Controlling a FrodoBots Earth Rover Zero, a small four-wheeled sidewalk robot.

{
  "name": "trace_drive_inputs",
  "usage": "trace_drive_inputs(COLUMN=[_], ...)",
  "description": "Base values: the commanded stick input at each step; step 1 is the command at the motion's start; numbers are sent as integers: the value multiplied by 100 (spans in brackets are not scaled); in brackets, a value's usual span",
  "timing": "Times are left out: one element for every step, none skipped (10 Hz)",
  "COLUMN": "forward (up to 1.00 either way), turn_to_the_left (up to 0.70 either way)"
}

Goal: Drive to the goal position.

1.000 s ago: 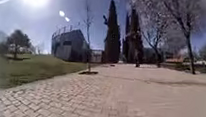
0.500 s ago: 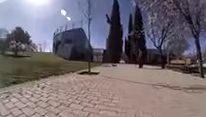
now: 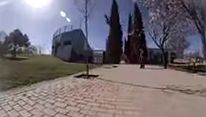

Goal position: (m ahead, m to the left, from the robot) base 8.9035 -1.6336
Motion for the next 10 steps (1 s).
trace_drive_inputs(forward=[95, 95, 95, 95, 95, 95, 95, 95, 95, 95], turn_to_the_left=[0, 0, 0, 0, 0, 0, 0, 0, 0, 0])
